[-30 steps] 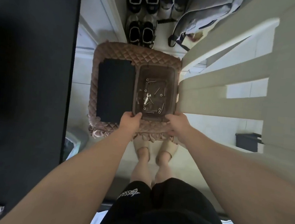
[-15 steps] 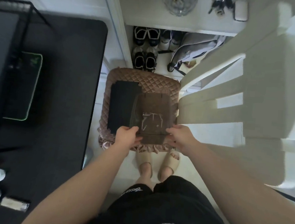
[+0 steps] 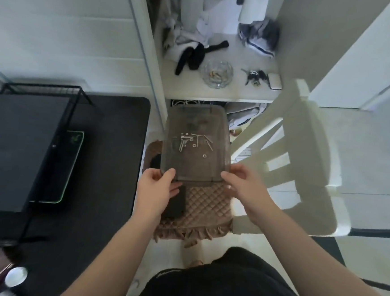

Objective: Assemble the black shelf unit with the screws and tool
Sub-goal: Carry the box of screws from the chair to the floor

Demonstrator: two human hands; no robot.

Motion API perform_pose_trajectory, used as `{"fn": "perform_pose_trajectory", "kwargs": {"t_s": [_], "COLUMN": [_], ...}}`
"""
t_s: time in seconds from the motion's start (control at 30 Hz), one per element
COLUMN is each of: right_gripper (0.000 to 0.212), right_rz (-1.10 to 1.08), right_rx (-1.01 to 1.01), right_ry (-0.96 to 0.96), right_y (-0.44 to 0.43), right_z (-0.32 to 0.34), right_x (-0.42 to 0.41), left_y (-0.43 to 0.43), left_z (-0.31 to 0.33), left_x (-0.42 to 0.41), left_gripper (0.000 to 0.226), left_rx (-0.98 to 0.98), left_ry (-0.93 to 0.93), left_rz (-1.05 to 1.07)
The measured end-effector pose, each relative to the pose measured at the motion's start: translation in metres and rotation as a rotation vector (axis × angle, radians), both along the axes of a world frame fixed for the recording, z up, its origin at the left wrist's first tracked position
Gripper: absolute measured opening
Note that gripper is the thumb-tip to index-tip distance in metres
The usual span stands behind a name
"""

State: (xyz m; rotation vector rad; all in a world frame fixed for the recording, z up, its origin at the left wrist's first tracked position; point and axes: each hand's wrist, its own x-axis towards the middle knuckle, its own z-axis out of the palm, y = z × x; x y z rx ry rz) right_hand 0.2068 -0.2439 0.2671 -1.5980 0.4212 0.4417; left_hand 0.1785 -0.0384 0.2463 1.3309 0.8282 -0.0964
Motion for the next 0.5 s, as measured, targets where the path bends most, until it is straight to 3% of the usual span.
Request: {"fn": "perform_pose_trajectory", "kwargs": {"t_s": [0.23, 0.5], "right_gripper": [0.016, 0.016], "right_rz": [-0.114, -0.350], "right_rx": [-0.005, -0.073], "right_ry": [-0.265, -0.443], "right_y": [-0.022, -0.102], "right_z": [0.084, 0.149], "right_x": [-0.008, -0.051], "left_y": [-0.016, -0.104], "left_z": [0.084, 0.138], "left_x": [0.020, 0.031], "left_gripper": [0.018, 0.015], "left_rx": [0.048, 0.053], "left_ry": [-0.267, -0.457], "left_rz": [-0.094, -0.297]}}
